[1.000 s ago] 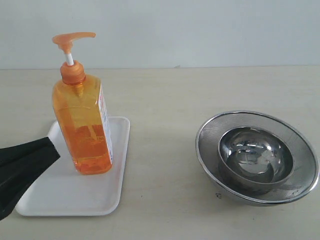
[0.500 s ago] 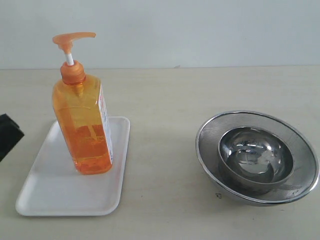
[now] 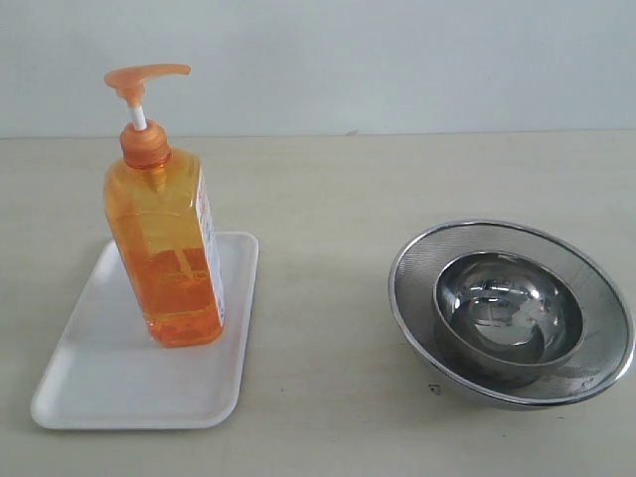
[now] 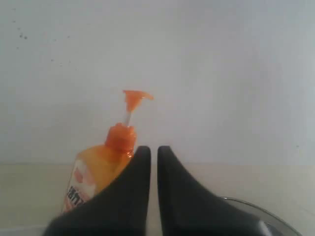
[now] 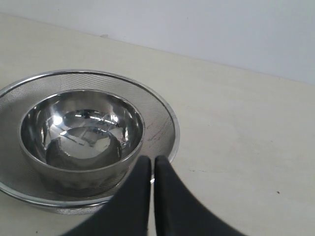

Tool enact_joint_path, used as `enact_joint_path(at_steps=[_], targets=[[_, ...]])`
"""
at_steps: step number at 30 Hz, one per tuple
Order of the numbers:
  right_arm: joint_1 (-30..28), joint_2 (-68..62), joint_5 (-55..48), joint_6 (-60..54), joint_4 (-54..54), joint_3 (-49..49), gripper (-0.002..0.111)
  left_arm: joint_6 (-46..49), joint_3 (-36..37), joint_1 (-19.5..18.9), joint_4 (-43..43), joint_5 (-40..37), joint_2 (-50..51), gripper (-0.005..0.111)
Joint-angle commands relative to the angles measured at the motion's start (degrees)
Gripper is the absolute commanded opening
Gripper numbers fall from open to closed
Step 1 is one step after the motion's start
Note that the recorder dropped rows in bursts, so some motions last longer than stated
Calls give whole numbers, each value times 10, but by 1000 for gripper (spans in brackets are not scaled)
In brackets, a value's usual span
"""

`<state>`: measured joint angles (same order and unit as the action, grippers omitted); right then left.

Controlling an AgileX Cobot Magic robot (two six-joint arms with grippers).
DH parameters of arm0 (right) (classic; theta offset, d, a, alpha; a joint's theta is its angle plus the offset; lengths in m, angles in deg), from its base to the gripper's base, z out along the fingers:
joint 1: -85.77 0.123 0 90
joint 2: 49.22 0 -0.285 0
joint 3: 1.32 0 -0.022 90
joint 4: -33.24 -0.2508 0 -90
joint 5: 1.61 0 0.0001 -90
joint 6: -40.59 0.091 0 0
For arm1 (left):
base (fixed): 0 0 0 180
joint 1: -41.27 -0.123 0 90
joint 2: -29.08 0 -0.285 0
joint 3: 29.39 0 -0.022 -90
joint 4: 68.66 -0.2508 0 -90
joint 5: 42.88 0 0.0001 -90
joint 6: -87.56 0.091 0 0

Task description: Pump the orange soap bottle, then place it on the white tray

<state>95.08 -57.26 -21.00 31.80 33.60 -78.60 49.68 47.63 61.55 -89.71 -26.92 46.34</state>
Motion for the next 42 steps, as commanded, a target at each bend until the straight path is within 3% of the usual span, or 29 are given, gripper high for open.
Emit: enact_joint_path(at_steps=[1, 12, 23, 29, 37, 42], targets=[[-1, 3, 4, -2, 0, 1, 0, -34, 2, -11, 7, -69, -45, 5], [-1, 3, 4, -2, 0, 1, 0, -80, 2, -12, 7, -242, -95, 5], [-1, 3, 4, -2, 0, 1, 0, -69, 2, -12, 7, -331, -95, 5], [-1, 3, 4, -2, 0, 1, 0, 22, 2, -12, 14, -353, -95, 5], [-1, 3, 4, -2, 0, 1, 0, 288, 2, -12, 146, -348, -95, 5], [-1, 3, 4, -2, 0, 1, 0, 294, 2, -12, 157, -349, -95, 5]])
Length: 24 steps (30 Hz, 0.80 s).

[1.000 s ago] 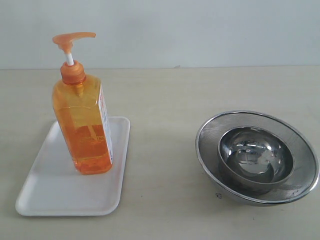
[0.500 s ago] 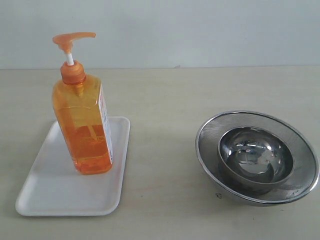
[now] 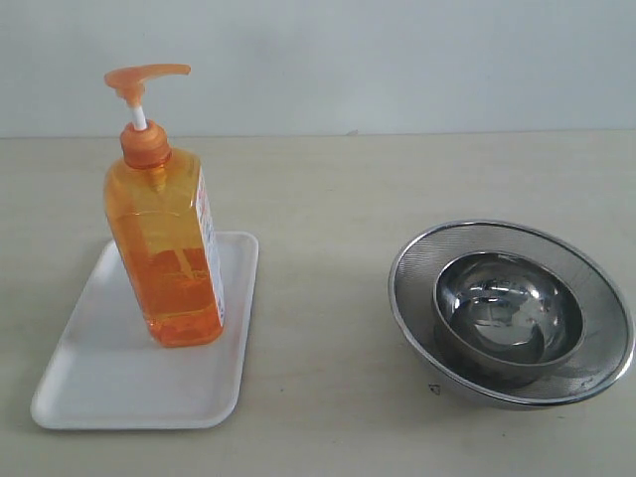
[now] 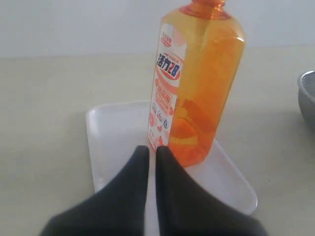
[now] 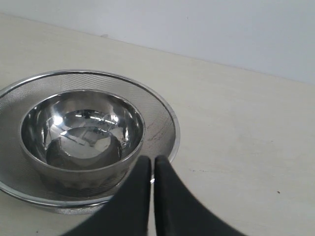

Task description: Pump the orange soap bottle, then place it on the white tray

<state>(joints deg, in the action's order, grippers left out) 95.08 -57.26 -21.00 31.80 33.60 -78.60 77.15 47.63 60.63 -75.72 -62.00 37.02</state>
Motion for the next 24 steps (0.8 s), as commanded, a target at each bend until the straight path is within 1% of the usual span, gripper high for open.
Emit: enact_joint_path(at_steps=[1, 8, 10, 15, 21, 24], targets=[[-1, 3, 4, -2, 0, 1, 0, 19, 2, -2, 17, 2, -1, 5], [-1, 3, 4, -2, 0, 1, 0, 19, 2, -2, 17, 2, -1, 5], [-1, 3, 4, -2, 0, 1, 0, 19, 2, -10, 17, 2, -1, 5], [-1, 3, 4, -2, 0, 1, 0, 19, 2, -77, 17, 3, -1, 5], [-1, 3, 4, -2, 0, 1, 0, 19, 2, -146, 17, 2, -1, 5], [-1, 3, 4, -2, 0, 1, 0, 19, 2, -170, 17, 2, -1, 5]])
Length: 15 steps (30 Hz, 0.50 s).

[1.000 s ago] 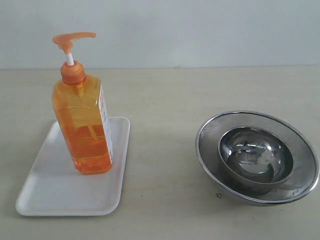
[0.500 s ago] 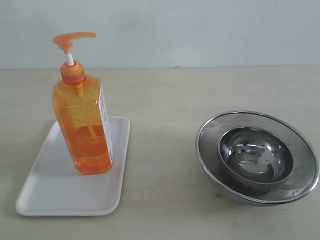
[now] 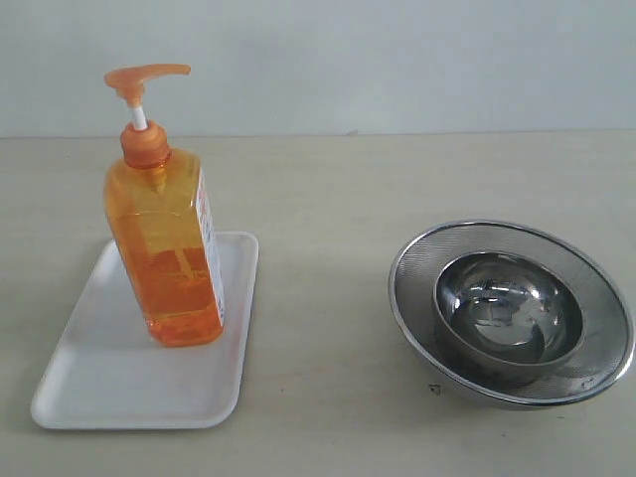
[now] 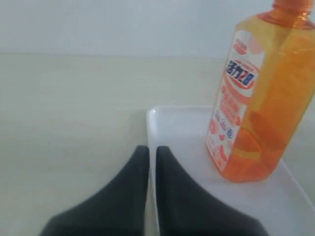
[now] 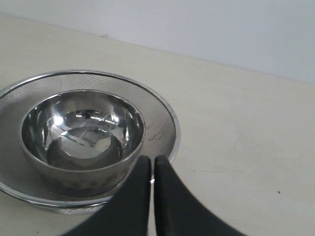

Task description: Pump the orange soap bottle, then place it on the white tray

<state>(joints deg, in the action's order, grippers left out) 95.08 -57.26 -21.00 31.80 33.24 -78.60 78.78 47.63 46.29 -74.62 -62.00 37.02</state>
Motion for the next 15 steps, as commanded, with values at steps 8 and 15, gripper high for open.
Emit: enact_joint_path(at_steps=[8, 15], targets=[[-1, 3, 4, -2, -8, 1, 0, 3, 2, -48, 6, 2, -1, 5], [-1, 3, 4, -2, -8, 1, 0, 3, 2, -48, 6, 2, -1, 5]])
